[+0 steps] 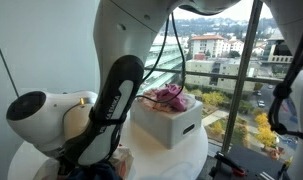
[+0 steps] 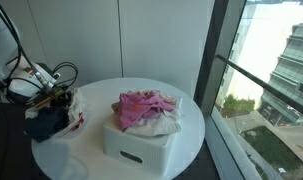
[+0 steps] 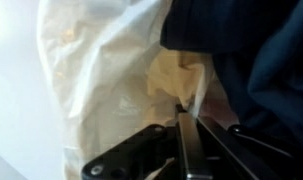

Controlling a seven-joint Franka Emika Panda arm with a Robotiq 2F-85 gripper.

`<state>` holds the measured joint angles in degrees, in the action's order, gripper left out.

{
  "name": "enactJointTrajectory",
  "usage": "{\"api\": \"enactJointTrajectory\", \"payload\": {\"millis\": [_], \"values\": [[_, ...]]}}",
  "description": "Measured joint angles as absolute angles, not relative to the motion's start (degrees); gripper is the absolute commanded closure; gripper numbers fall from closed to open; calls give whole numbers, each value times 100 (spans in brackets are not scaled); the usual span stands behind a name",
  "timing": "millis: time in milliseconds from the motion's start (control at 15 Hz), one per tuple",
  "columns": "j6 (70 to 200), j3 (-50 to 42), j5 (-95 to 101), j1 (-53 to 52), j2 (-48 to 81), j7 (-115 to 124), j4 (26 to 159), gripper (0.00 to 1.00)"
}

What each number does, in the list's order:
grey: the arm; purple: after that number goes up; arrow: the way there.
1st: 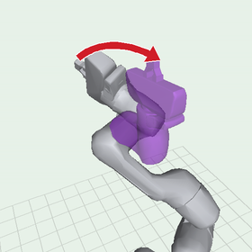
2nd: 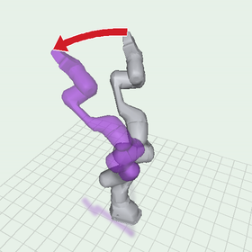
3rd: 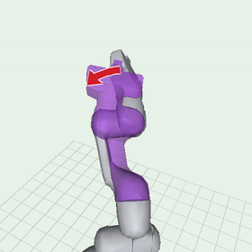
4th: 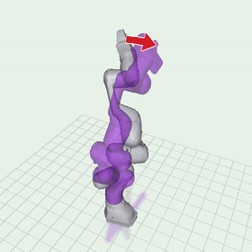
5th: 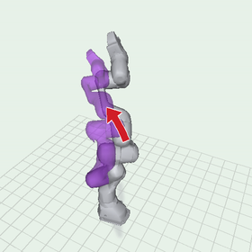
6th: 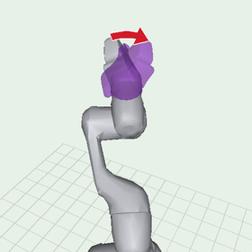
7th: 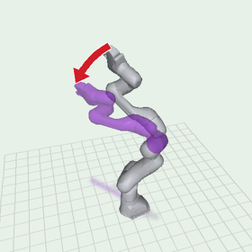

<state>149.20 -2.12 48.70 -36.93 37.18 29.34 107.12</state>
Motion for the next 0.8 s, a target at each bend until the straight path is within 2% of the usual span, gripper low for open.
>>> {"api": "enactJointTrajectory", "payload": {"millis": [133, 400, 800], "values": [[14622, -222, 4909, -3694, 3553, 3002, 10793, 94], [13725, -54, 4769, -3630, 3004, 3035, 11044, 100], [11501, 581, 3517, -3086, 2037, 2403, 11289, 98]]}}
